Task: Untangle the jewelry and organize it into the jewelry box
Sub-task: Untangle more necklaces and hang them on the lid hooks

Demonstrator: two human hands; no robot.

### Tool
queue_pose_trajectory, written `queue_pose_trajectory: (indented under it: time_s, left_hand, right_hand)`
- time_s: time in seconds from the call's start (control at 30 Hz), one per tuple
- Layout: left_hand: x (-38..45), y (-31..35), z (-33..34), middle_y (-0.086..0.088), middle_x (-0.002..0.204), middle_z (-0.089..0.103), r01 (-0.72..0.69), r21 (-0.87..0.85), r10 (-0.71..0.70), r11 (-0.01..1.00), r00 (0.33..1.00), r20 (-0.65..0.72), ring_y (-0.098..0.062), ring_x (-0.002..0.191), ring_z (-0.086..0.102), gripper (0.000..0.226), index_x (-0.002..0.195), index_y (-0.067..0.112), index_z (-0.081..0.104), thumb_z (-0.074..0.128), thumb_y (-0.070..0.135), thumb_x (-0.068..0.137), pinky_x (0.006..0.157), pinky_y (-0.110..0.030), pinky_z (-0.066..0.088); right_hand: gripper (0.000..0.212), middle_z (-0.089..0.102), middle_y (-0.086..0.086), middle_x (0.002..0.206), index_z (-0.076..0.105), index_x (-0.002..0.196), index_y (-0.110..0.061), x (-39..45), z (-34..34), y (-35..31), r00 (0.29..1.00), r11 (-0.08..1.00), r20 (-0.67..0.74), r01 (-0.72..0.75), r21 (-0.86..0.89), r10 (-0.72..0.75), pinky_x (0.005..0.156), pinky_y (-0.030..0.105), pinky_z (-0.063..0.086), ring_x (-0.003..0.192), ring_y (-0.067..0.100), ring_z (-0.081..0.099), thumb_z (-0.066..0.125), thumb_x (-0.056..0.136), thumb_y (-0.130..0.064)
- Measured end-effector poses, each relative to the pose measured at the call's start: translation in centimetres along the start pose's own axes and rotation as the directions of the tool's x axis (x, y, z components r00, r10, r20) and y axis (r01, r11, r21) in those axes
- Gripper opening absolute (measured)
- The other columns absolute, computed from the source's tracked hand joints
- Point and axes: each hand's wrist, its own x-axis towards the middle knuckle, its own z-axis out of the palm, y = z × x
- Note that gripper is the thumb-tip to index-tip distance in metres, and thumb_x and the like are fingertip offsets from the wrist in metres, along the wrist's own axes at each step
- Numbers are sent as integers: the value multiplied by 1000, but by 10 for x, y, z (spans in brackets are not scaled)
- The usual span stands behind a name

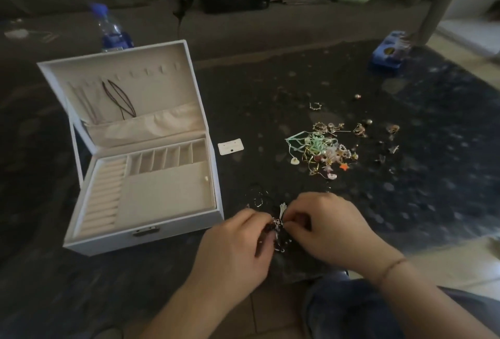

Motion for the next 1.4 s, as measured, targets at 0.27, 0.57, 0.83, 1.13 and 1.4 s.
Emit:
queue_pose_trajectory:
  time_s: [0.27, 0.57, 0.83, 1.13, 1.4]
  left_hand:
    - [-10, -8, 17, 15, 91, 54, 122, -13, -120, 992, 988, 99, -8, 82, 56, 10, 91, 29, 66, 59, 26, 85, 61, -33, 53]
    - [11, 4, -7, 16, 90, 64, 193, -357, -241, 914, 966, -93, -9, 89, 63, 11, 89, 21, 69, 62, 30, 91, 72, -16, 50]
    - [28, 0, -27, 11, 79, 66, 180, -515, -332, 838, 917, -220, -14, 80, 64, 12, 89, 23, 68, 62, 33, 92, 68, -19, 51]
    - [41, -15, -45, 8, 66, 62, 232, -505, -436, 831, 836, -333, -7, 59, 55, 14, 86, 33, 67, 68, 20, 91, 58, -16, 44]
    - [53, -19, -57, 2, 63, 53, 279, -755, -625, 593, 751, -213, -16, 60, 47, 35, 81, 22, 70, 44, 19, 105, 56, -30, 37]
  right_hand:
    - [19, 51, -15, 86, 62, 96, -37, -8, 18, -6, 993, 995, 67, 101, -16, -100, 66, 25, 43, 84, 7, 57, 59, 85, -51]
    - [9, 70, 7, 89, 67, 80, -25, 2, -6, 11, 1000, 595, 21, -15, 803, -3, 75, 27, 50, 80, 16, 63, 71, 88, -28]
    - [29, 71, 11, 81, 69, 79, -21, 6, -17, 20, 979, 71, -128, 118, 990, 156, 85, 36, 54, 93, 32, 67, 82, 69, -45]
    - [10, 70, 7, 80, 60, 82, -14, 8, -42, 40, 881, 154, -225, 176, 972, 417, 70, 38, 56, 76, 26, 67, 58, 92, -14]
    - [15, 71, -9, 75, 68, 78, -29, 9, -35, 62, 917, 834, -212, -186, 519, 337, 72, 21, 53, 74, 7, 67, 75, 84, -17]
